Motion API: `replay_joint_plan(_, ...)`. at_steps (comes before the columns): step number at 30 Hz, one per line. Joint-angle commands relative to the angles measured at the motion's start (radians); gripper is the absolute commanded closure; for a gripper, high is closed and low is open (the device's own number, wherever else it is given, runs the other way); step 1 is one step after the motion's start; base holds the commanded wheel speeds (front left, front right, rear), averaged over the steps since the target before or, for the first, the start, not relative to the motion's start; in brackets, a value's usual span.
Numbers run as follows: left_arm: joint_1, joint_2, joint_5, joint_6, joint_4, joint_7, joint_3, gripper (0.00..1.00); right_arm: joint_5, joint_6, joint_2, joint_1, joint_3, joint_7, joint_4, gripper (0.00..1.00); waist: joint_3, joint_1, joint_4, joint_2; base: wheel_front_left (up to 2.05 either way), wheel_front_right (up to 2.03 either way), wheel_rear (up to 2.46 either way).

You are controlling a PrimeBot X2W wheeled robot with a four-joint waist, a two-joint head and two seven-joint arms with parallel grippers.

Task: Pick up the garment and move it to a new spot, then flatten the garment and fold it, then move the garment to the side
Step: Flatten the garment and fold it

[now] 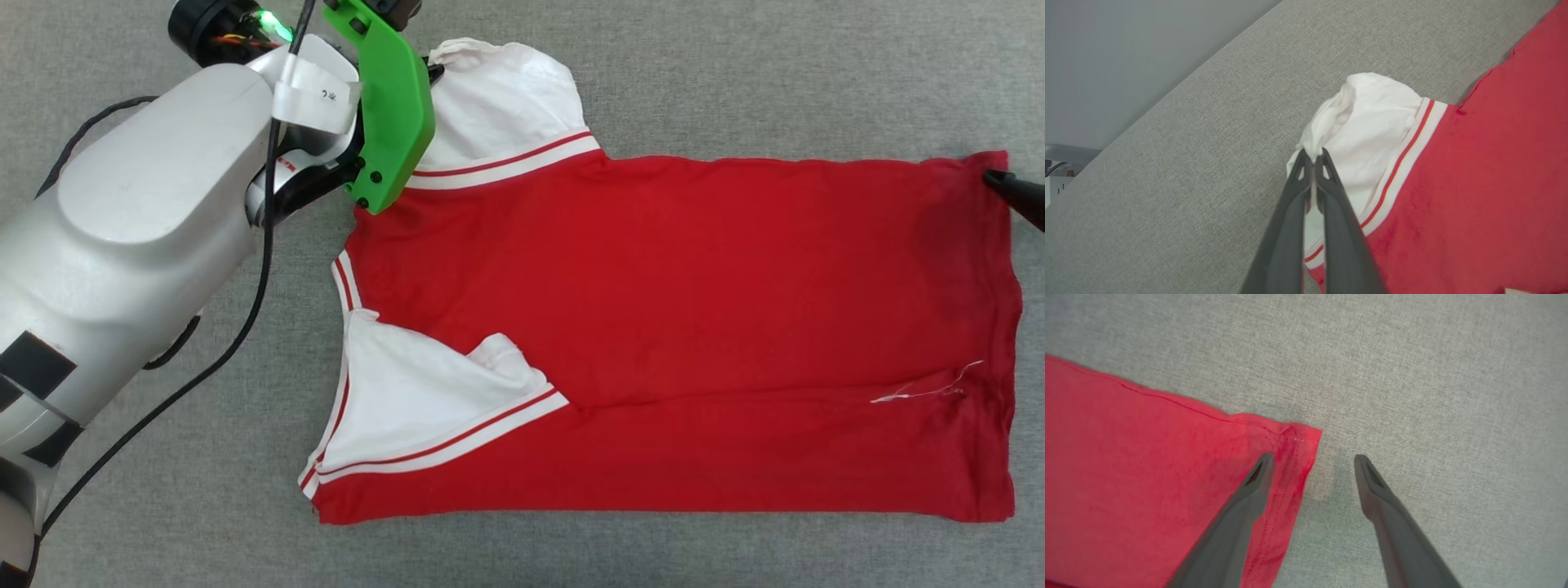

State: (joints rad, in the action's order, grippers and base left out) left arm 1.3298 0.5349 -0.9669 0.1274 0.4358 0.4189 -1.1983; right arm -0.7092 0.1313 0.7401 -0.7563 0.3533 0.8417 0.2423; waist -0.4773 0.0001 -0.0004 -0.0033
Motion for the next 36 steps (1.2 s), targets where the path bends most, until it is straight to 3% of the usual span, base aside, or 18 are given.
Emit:
replay_joint_plan(1,0.005,-0.003,0.010,-0.003,-0.007,-0.009,-0.002,1.00,0.001,-0.001,-0.014,-0.019,0.009,-0.005,0.022,0.00,-0.023,-0.0001,0.019,0.0033,0.00,0.00,0.00)
replay_joint_plan(10,0.012,-0.005,0.016,-0.011,-0.021,-0.024,-0.001,1.00,-0.038,-0.001,-0.068,0.011,0.102,-0.023,0.154,0.00,-0.047,-0.0001,0.026,0.0033,0.00,0.00,0.00)
replay_joint_plan(11,0.010,-0.004,0.016,-0.011,-0.020,-0.025,-0.001,1.00,-0.041,-0.001,-0.068,0.012,0.109,-0.032,0.158,0.20,-0.046,-0.0001,0.025,0.0033,0.00,0.00,0.00)
replay_joint_plan(12,0.007,-0.003,0.015,-0.011,-0.016,-0.029,-0.001,1.00,-0.044,-0.001,-0.067,0.009,0.117,-0.051,0.161,0.96,-0.043,-0.0001,0.023,0.0033,0.00,0.00,0.00)
replay_joint_plan(13,0.003,-0.002,0.014,-0.011,-0.012,-0.030,-0.002,1.00,-0.046,-0.001,-0.066,0.006,0.118,-0.071,0.164,1.00,-0.039,-0.0001,0.021,0.0033,0.00,0.00,0.00)
replay_joint_plan(15,-0.021,0.000,0.006,-0.010,0.011,-0.044,-0.006,1.00,-0.039,-0.001,-0.055,-0.012,0.118,-0.190,0.173,1.00,-0.003,-0.0001,0.014,0.0033,0.00,0.00,0.00)
replay_joint_plan(22,-0.098,-0.005,-0.005,-0.007,0.042,-0.089,-0.020,1.00,-0.060,-0.001,-0.030,0.038,0.132,-0.387,0.162,1.00,0.105,-0.0001,0.010,0.0033,0.00,0.00,0.00)
replay_joint_plan(28,-0.197,0.015,-0.017,-0.009,0.023,-0.126,-0.035,1.00,-0.073,-0.001,0.001,0.145,0.155,-0.492,0.116,1.00,0.202,-0.0001,0.010,0.0033,0.00,0.00,0.00)
replay_joint_plan(36,-0.346,0.076,-0.037,-0.056,-0.081,-0.176,-0.045,1.00,-0.071,-0.001,0.012,0.292,0.147,-0.568,0.060,1.00,0.292,-0.0001,0.016,0.0033,0.00,0.00,0.00)
